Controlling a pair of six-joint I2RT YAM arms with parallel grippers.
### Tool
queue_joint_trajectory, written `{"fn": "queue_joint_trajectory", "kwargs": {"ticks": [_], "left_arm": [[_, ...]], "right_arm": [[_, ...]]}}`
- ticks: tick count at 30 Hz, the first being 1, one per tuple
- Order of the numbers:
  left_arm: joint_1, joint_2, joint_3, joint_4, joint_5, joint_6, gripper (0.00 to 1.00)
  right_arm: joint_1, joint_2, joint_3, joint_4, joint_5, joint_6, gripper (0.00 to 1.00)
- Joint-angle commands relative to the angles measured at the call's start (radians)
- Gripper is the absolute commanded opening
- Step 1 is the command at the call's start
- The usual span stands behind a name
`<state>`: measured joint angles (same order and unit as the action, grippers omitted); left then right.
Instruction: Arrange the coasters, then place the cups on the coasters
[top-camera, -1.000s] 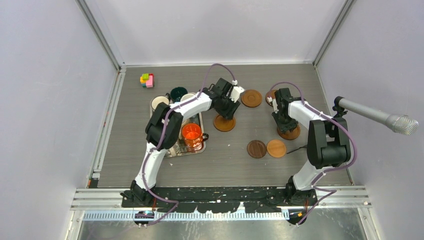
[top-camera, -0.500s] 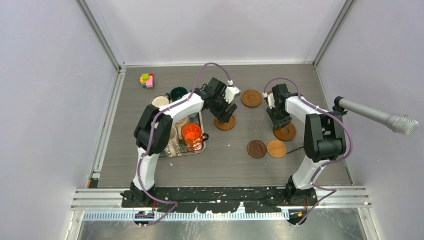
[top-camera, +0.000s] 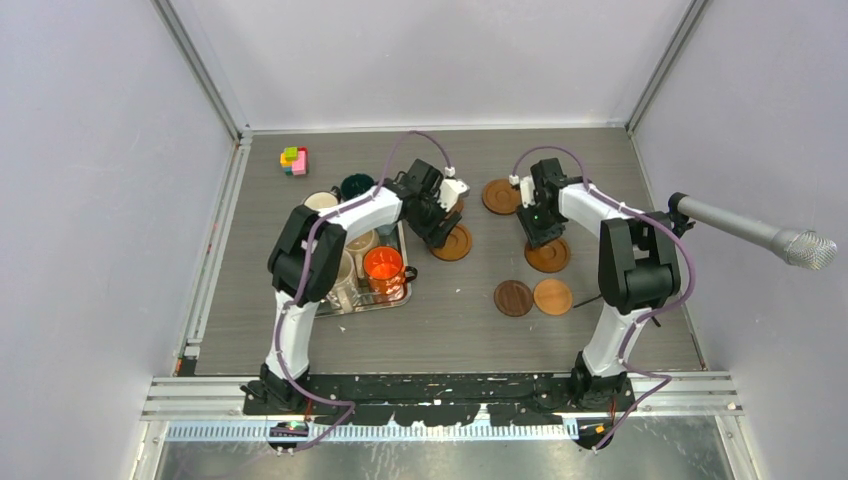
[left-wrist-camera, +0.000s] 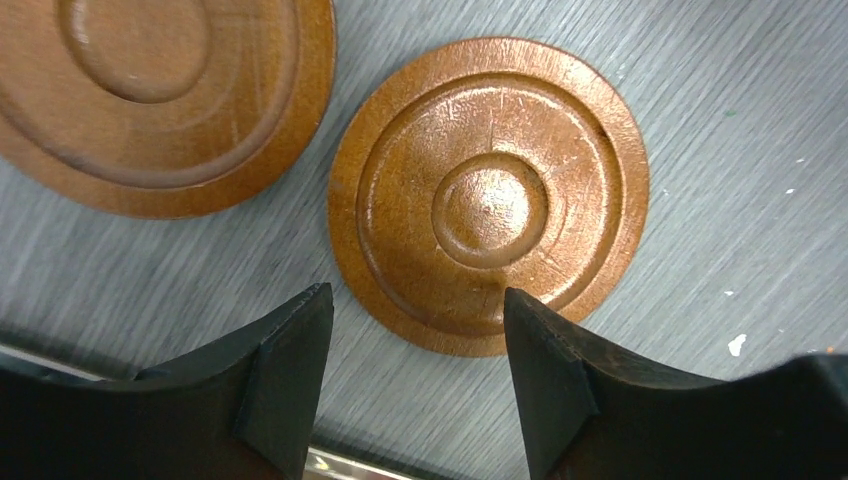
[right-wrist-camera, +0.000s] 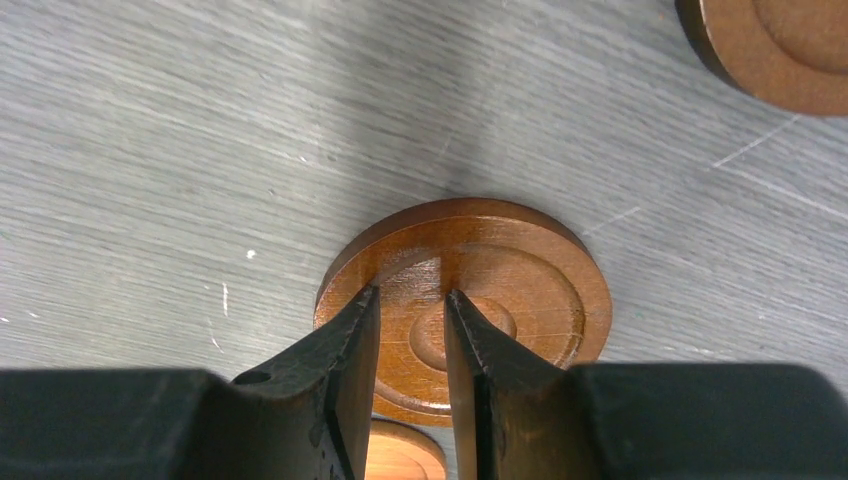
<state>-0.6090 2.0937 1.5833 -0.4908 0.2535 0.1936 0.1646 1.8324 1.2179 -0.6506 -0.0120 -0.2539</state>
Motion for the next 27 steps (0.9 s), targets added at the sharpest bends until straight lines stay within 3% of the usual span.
{"fn": "queue_joint_trajectory", "kwargs": {"ticks": [1,11,27], "left_arm": [[-0.008,0.039,0.036,0.014,0.005,-0.010,0.63],[-0.059,0.091,0.095,0.016,0.014,-0.008,0.52],[-0.112,0.111,0.114,0.033,0.025,-0.084,0.50]], "right_arm": [[0.023,0.049,0.043,0.066,-0.038,0.047,0.36],[0.023,0.075,0.107,0.066,0.009,0.074,0.36],[0.018,-0.017,-0.011,0.004,0.028,0.012,0.34]]}}
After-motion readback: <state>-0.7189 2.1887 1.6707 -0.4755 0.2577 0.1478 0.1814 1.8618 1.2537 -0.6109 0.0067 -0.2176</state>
